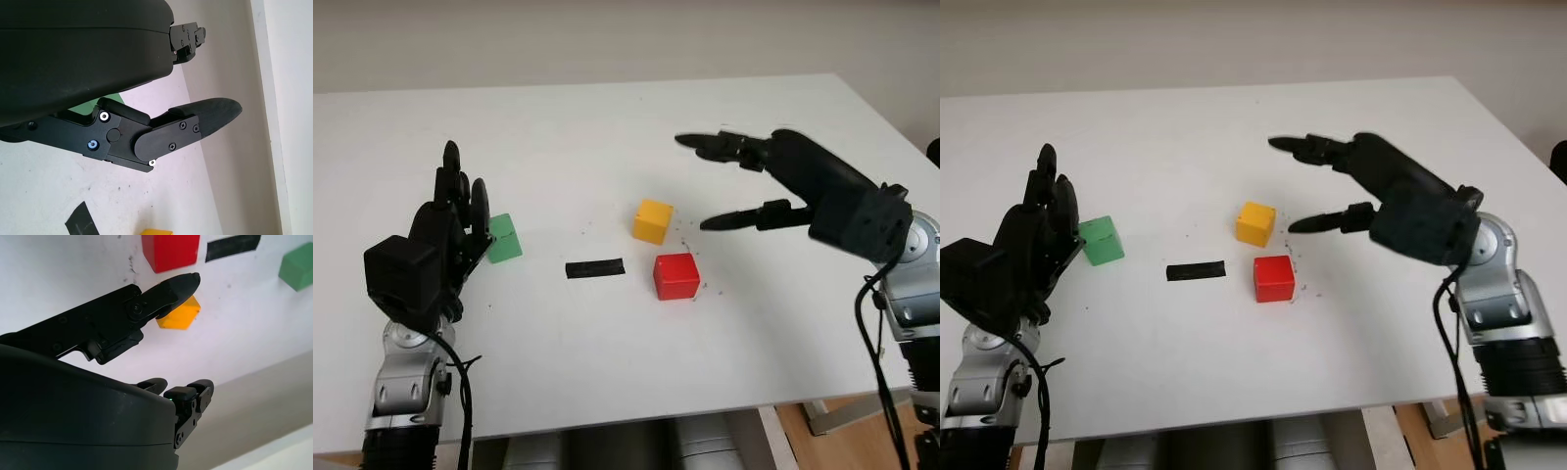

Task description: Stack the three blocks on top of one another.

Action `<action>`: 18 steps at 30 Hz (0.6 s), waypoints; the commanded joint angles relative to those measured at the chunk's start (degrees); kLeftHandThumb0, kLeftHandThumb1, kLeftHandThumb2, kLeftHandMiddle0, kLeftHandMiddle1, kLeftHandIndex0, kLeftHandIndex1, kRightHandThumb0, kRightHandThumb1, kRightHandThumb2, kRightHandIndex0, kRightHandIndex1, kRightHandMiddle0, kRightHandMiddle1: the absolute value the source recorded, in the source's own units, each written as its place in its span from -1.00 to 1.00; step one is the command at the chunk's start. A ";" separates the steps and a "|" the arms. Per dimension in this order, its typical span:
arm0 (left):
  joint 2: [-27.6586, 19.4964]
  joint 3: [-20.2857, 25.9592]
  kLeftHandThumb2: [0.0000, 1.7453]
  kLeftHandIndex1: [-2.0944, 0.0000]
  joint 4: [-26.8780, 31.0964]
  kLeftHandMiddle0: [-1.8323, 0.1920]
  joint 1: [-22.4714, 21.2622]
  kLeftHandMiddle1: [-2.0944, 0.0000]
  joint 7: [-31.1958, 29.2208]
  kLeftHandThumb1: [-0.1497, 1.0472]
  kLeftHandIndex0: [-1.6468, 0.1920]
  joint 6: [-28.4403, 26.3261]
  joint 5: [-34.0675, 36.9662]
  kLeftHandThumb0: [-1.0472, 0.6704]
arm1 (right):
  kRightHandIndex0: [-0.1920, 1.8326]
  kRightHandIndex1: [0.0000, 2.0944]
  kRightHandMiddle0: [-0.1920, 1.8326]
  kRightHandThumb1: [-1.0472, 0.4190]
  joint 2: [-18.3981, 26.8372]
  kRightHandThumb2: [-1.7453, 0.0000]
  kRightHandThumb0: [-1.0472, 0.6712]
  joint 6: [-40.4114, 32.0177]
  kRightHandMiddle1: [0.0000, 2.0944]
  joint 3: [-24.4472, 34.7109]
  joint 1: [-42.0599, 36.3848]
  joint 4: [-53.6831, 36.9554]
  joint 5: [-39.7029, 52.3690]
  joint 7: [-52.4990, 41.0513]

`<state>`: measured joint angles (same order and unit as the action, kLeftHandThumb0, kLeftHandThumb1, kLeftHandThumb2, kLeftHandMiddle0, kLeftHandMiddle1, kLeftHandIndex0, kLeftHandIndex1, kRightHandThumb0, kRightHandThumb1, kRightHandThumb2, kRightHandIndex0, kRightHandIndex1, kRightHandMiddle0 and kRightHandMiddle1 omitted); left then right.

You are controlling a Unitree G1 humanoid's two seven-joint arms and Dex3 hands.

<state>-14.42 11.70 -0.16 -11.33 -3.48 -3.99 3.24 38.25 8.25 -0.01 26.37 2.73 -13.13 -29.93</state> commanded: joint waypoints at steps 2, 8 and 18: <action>-0.27 0.07 -0.16 0.95 0.85 0.97 0.30 0.95 -0.14 1.00 0.98 0.24 -0.10 -0.62 | -0.47 -0.94 -0.38 -0.70 2.26 0.94 -0.42 3.54 -0.93 -0.23 -1.64 -2.16 -1.92 0.60; -0.19 0.02 -0.16 0.95 0.56 0.97 -0.03 0.95 -0.11 1.00 0.97 -0.16 -0.11 -0.63 | -0.48 -0.95 -0.29 -0.70 3.94 0.94 -0.50 11.95 -0.91 -1.05 -3.37 -1.07 -6.63 3.63; -0.15 -0.21 -0.16 0.95 0.82 0.97 -0.05 0.95 0.00 1.00 0.97 -0.21 -0.34 -0.62 | -0.54 -0.97 -0.28 -0.77 3.97 0.92 -0.55 19.01 -0.93 -4.16 -3.29 2.13 -9.43 4.23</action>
<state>-14.42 11.56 -0.20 -11.33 -3.51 -4.09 3.02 41.59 26.57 -3.75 22.58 4.50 -22.26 -25.91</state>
